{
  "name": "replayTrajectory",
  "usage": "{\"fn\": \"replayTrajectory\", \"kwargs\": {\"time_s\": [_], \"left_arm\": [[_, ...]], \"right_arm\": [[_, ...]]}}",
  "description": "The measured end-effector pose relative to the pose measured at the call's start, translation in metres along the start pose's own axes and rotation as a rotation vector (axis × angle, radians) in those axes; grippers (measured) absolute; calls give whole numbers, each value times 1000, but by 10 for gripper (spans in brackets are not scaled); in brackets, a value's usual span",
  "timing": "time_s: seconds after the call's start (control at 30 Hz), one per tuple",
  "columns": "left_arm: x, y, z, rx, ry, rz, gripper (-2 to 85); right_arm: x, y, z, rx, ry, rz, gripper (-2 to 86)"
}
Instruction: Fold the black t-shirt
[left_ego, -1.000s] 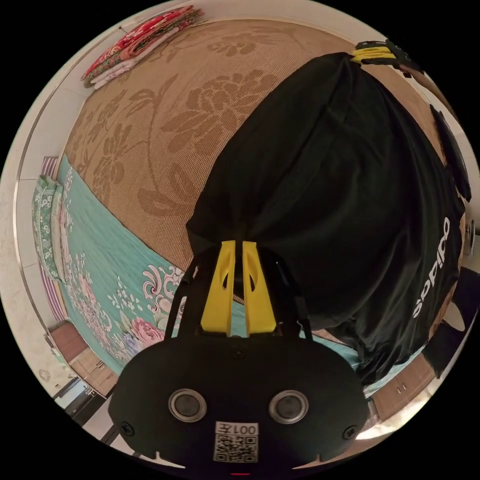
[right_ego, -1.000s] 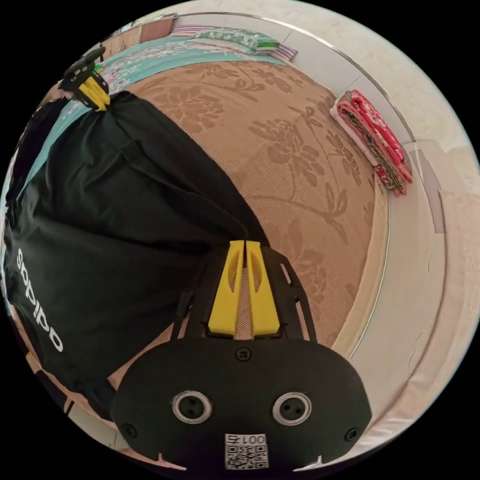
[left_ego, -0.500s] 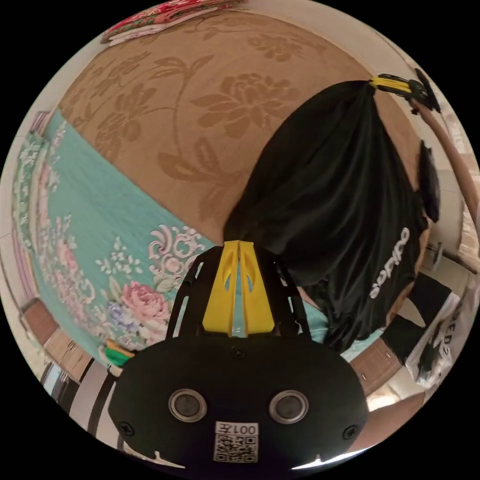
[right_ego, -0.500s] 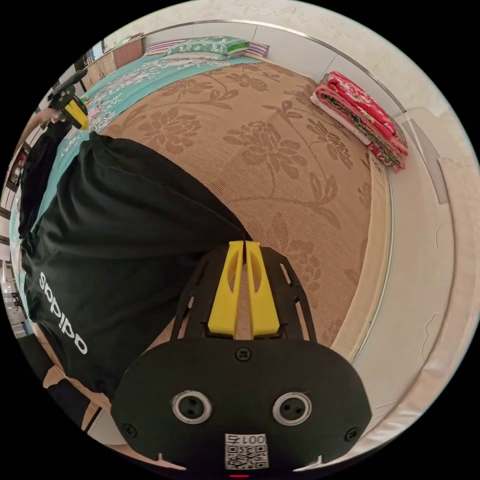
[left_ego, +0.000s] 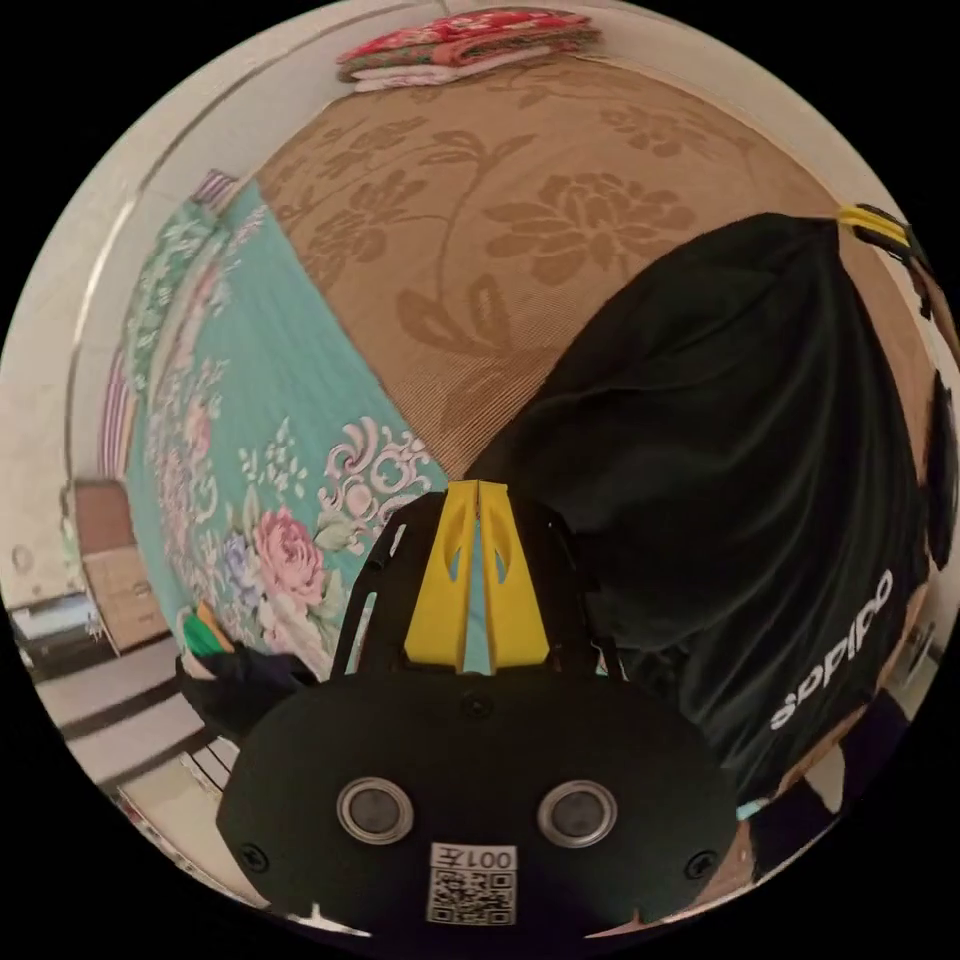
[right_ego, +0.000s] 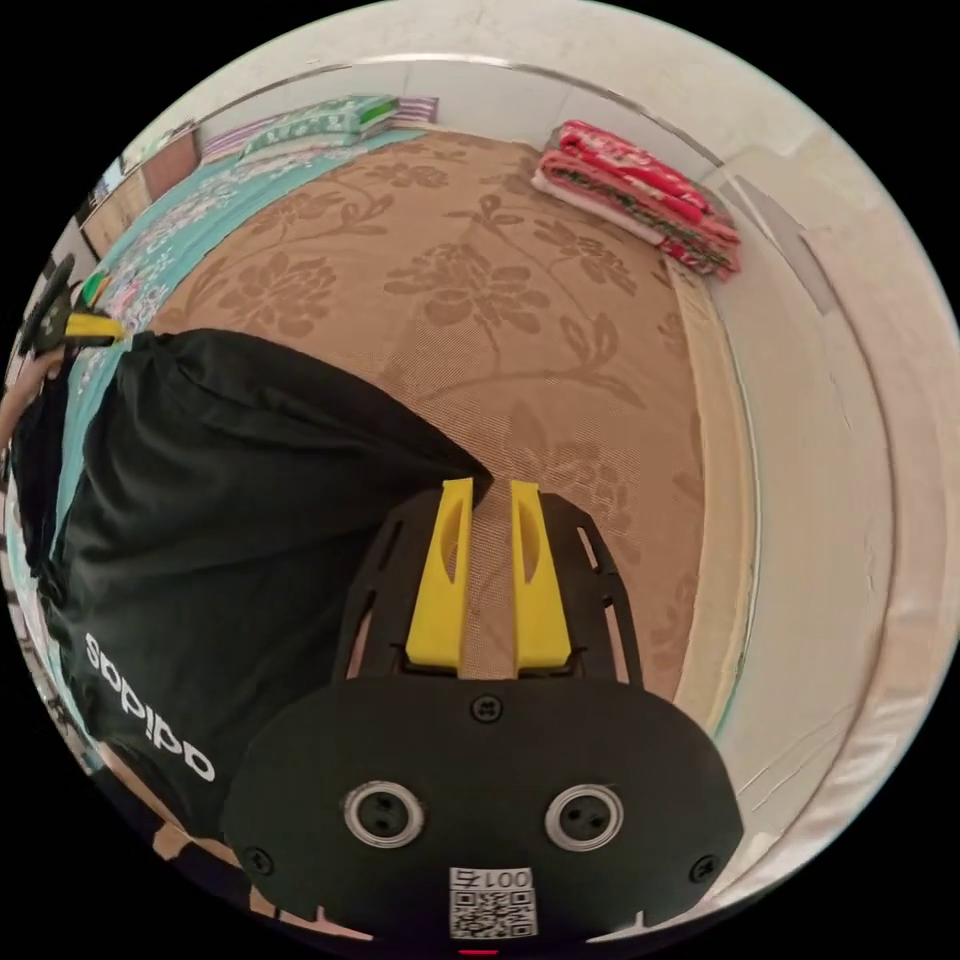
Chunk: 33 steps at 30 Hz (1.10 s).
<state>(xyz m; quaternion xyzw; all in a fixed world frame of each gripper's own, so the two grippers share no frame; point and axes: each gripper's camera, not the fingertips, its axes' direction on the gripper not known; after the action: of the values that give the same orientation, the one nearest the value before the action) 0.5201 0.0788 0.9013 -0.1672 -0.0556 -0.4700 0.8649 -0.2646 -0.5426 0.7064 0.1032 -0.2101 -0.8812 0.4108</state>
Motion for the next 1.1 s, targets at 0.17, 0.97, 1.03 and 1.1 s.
{"fn": "replayTrajectory", "kwargs": {"time_s": [0.17, 0.97, 1.03, 1.1], "left_arm": [[7, 132, 11, 71, 327, -60, 12], [122, 540, 144, -93, 806, -617, -8], [123, 562, 144, -42, 831, -635, -9], [129, 578, 145, -35, 843, -634, -9]], "right_arm": [[-46, 116, -31, 77, -130, -15, 82], [-309, 441, 46, -263, -336, 422, 20], [-300, 459, 40, -209, -368, 453, 16], [-289, 476, 38, -186, -378, 470, 13]]}}
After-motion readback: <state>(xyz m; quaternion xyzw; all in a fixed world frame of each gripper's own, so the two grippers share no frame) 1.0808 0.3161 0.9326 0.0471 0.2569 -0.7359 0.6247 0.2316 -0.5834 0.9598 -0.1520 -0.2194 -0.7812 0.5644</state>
